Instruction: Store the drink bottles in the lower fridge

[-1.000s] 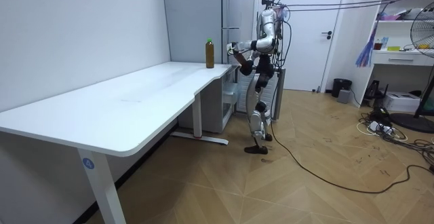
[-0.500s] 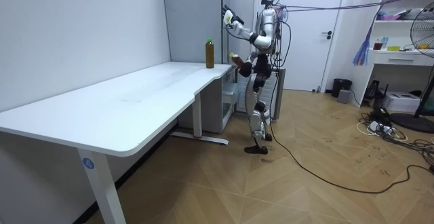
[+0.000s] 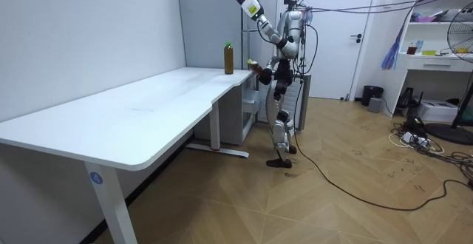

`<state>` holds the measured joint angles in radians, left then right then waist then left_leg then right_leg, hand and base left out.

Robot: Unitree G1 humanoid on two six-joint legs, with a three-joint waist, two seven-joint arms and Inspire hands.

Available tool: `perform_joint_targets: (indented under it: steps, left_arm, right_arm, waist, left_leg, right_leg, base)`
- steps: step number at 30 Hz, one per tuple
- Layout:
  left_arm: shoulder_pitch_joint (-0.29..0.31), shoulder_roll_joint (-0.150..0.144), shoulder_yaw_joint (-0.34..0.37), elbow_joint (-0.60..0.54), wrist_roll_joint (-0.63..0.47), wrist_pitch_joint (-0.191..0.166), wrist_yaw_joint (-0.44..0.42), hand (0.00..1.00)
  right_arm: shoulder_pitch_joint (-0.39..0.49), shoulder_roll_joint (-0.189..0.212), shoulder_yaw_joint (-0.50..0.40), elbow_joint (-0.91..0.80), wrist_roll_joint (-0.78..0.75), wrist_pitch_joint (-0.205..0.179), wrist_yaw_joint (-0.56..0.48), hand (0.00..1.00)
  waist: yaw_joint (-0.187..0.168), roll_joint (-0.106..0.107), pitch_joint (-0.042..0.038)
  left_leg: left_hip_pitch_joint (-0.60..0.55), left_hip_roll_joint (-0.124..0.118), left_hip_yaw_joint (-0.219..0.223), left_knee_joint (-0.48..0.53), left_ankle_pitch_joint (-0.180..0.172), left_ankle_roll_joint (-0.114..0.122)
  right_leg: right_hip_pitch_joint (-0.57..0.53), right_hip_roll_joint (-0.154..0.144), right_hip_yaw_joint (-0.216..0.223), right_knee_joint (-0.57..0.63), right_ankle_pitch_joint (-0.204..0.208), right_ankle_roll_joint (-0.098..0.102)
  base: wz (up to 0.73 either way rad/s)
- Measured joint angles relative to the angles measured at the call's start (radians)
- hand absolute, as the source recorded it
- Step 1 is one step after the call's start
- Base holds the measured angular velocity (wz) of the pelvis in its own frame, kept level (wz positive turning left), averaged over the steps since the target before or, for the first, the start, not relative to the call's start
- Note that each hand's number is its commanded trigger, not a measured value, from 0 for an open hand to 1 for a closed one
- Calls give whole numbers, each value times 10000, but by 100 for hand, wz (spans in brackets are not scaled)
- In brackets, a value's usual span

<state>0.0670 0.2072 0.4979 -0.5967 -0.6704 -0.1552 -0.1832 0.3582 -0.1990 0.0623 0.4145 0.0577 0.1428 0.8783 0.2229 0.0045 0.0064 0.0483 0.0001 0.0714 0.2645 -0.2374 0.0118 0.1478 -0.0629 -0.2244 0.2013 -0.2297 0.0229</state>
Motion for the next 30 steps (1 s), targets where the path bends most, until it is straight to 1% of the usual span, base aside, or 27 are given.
perform_joint_targets:
  steps: [1,2,4,5,6,7,8,9,10,11,12,13,14,15,16,17,18,19,20,21,22,23,24,25,26,28,30]
  left_arm:
    - [80,-22,215,164,848,-75,747,0]
    - [152,-37,287,241,1353,-85,1166,0]
    - [434,-42,270,959,2778,-133,2477,0]
    - [485,-42,272,1264,3137,-144,2726,0]
    - [628,-42,284,1811,3604,-129,3308,0]
    - [896,-43,350,2328,3675,-123,3826,0]
    - [1043,-44,386,2578,3695,-121,4074,0]
    - [1284,-44,434,3128,3687,-95,4547,0]
    - [1541,-55,455,3570,3658,3,5001,0]
    - [1694,-59,452,3737,3654,37,5204,0]
    - [1893,-60,361,4187,3621,30,5509,0]
    - [1953,-63,208,4822,3459,25,5748,0]
    - [2027,-66,132,5177,3330,23,5859,0]
    - [2245,-144,30,5823,2999,33,5969,0]
    - [2442,-206,-241,6523,2578,38,6137,0]
    - [2533,-230,-404,6870,2365,44,6173,0]
    - [2612,-256,-830,7548,1849,69,6219,0]
    - [2638,-265,-1287,8206,1344,115,6242,0]
    - [2642,-266,-1506,8591,1162,144,6222,0]
    - [2640,-284,-1880,9449,816,270,6106,0]
    - [2639,-356,-2216,10174,214,461,6036,0]
    - [2636,-374,-2398,10512,-81,503,6014,0]
    - [2620,-397,-2704,11179,-382,620,5843,0]
    - [2574,-422,-2976,11923,-363,697,5576,0]
    - [2569,-422,-3096,12266,-351,728,5426,0]
    - [2511,-435,-3467,13324,-201,963,4984,0]
    - [2529,-456,-3613,13652,-140,1218,4793,0]
  right_arm:
    - [21,-2,-55,18,-105,-25,-87,100]
    - [21,-15,-69,18,-157,-64,-112,100]
    - [57,-24,-69,-21,-167,-126,-332,100]
    - [60,-12,-68,-21,-170,-131,-386,100]
    - [58,-8,-62,-21,-179,-161,-478,100]
    - [77,-26,-69,-22,-180,-166,-517,100]
    - [99,-39,-70,-18,-177,-165,-557,100]
    - [159,-57,-76,-11,-177,-161,-672,100]
    - [190,-62,-64,17,-177,-108,-756,100]
    - [207,-63,-56,17,-180,-100,-799,100]
    - [233,-77,-39,16,-179,-99,-871,100]
    - [239,-90,-27,18,-167,-99,-948,100]
    - [240,-81,-22,16,-160,-100,-976,100]
    - [228,-48,20,14,-161,-101,-1017,100]
    - [232,-19,104,56,-118,-91,-1048,100]
    - [230,-15,162,104,-62,-91,-1063,100]
    - [225,-14,283,258,190,-96,-1128,100]
    - [218,12,397,464,386,-101,-1207,100]
    - [219,12,459,559,483,-103,-1265,100]
    - [138,12,537,851,585,-111,-1310,100]
    - [46,18,552,1229,588,-108,-1363,100]
    - [-40,46,554,1486,590,-101,-1411,100]
    - [-236,149,585,1726,535,-106,-1461,100]
    - [-318,177,629,1925,553,-125,-1517,100]
    - [-382,174,640,2000,558,-141,-1546,100]
    - [-520,177,714,2238,621,-211,-1719,100]
    - [-649,176,746,2452,685,-222,-1846,100]
  waist:
    - [55,31,19]
    - [53,45,25]
    - [36,123,36]
    - [41,117,11]
    - [53,175,4]
    - [76,220,-11]
    - [76,242,-20]
    - [92,247,-36]
    - [92,257,-36]
    - [72,267,-30]
    - [18,242,-41]
    - [25,196,-64]
    - [58,184,-74]
    - [70,162,-86]
    - [55,114,-83]
    - [49,90,-88]
    - [-32,-22,-79]
    - [-2,-126,-55]
    - [25,-175,-57]
    - [16,-236,-51]
    - [-20,-263,-35]
    - [-41,-269,-31]
    - [-119,-263,-32]
    - [-200,-236,-32]
    - [-247,-225,-29]
    - [-329,-197,-18]
    - [-408,-171,-12]
  left_leg:
    - [-28,-1,-48,14,3,-6]
    - [-38,0,-81,41,3,-6]
    - [-27,-43,-295,34,12,-20]
    - [-24,-44,-309,37,17,-28]
    - [-37,-30,-322,58,22,-36]
    - [-45,-18,-316,82,26,-43]
    - [-44,-13,-309,80,26,-43]
    - [-34,-11,-310,27,28,-47]
    - [-17,-11,-312,18,34,-57]
    - [-14,-11,-312,18,35,-59]
    - [-11,-13,-328,12,36,-61]
    - [-1,-17,-335,-42,45,-67]
    - [16,-18,-318,-86,63,-71]
    - [81,-2,-261,-144,74,-78]
    - [153,6,-220,-186,74,-79]
    - [172,6,-216,-210,76,-82]
    - [168,3,-235,-213,76,-83]
    - [155,0,-232,-210,76,-84]
    - [159,2,-231,-212,76,-84]
    - [159,2,-247,-215,75,-84]
    - [161,5,-209,-215,74,-82]
    - [158,2,-205,-211,74,-82]
    - [156,18,-174,-203,74,-82]
    - [168,32,-164,-190,74,-81]
    - [167,37,-160,-177,73,-81]
    - [117,55,-174,-124,70,-82]
    - [59,48,-207,-62,68,-81]
  right_leg:
    - [-7,12,-15,3,2,2]
    - [2,22,-13,-1,6,5]
    - [138,23,-188,-82,10,5]
    - [160,27,-216,-122,12,2]
    - [168,45,-241,-149,24,-17]
    - [150,48,-272,-143,32,-28]
    - [139,48,-284,-142,34,-32]
    - [134,49,-306,-144,36,-35]
    - [130,53,-304,-144,37,-36]
    - [123,55,-302,-145,37,-36]
    - [137,57,-315,-143,37,-36]
    - [146,54,-336,-139,36,-36]
    - [133,53,-292,-139,36,-36]
    - [137,61,-234,-144,37,-37]
    - [170,61,-245,-145,37,-38]
    - [184,60,-258,-155,37,-38]
    - [224,53,-345,-183,37,-38]
    - [272,52,-429,-199,37,-38]
    - [276,52,-431,-202,37,-38]
    - [269,55,-356,-212,37,-38]
    - [254,59,-268,-220,46,-50]
    - [261,60,-261,-227,50,-52]
    - [268,76,-255,-291,93,-61]
    - [289,91,-253,-317,134,-63]
    - [295,94,-254,-319,141,-66]
    - [286,120,-239,-335,177,-86]
    - [284,121,-245,-335,183,-88]
  base:
    - [0]
    - [10]
    - [17]
    - [10]
    - [0]
    - [-5]
    - [-6]
    - [-6]
    - [-5]
    - [0]
    - [3]
    - [0]
    - [-7]
    - [-15]
    - [-14]
    - [0]
    - [8]
    - [9]
    - [0]
    - [-9]
    - [-10]
    - [-11]
    - [-5]
    - [-5]
    - [0]
    - [0]
    - [8]
